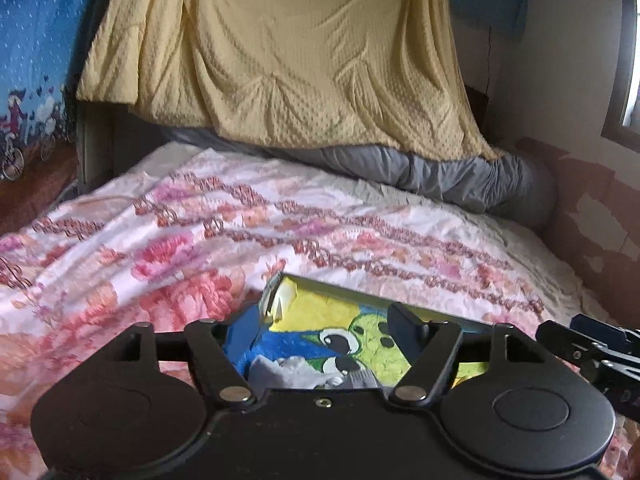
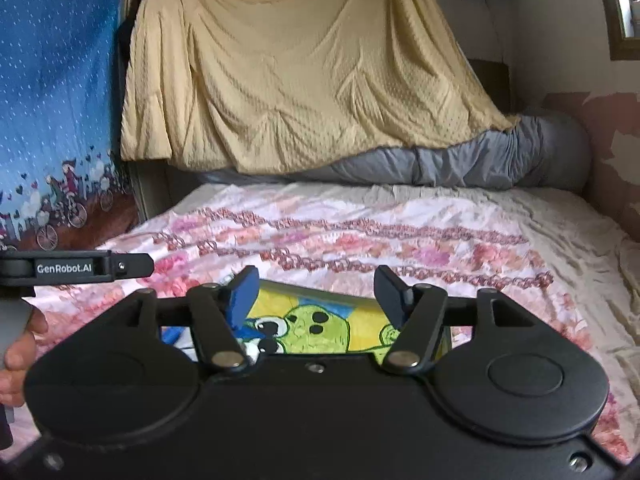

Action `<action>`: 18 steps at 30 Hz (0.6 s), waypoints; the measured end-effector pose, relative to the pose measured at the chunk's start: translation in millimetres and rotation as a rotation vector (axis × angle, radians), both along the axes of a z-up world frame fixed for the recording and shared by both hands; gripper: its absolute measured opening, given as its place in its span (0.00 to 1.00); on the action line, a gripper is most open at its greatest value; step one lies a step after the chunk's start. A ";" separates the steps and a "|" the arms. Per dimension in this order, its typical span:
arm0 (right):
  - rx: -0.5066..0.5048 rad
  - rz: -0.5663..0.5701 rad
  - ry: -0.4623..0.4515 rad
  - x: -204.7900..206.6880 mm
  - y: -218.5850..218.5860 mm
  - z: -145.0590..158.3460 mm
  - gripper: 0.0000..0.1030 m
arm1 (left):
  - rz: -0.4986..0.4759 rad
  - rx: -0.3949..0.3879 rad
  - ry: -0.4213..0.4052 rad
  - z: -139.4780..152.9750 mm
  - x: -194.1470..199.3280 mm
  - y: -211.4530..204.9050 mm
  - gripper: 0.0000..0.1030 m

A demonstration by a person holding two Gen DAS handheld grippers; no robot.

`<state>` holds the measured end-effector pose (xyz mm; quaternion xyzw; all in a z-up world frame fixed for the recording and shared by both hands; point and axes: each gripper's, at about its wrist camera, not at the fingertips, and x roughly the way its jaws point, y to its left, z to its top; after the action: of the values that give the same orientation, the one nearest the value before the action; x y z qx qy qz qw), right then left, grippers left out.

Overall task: Organize soft objects
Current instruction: 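Open both grippers to drop the cloths into the tray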

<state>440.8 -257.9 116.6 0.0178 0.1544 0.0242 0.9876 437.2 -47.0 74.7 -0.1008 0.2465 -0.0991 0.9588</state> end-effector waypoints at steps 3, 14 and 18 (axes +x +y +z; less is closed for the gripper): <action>0.005 0.007 -0.024 -15.2 -0.8 10.6 0.62 | 0.003 0.007 -0.027 14.2 -16.0 0.1 0.76; 0.018 0.030 -0.114 -73.2 -2.9 44.4 0.78 | -0.009 0.063 -0.169 52.9 -85.3 -3.5 0.85; 0.026 0.038 -0.137 -90.5 -9.2 53.9 0.87 | -0.006 0.061 -0.205 61.6 -108.8 -3.7 0.88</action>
<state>350.4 -267.2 170.5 0.0259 0.0864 0.0463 0.9948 328.4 -50.6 136.3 -0.0602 0.1505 -0.1044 0.9812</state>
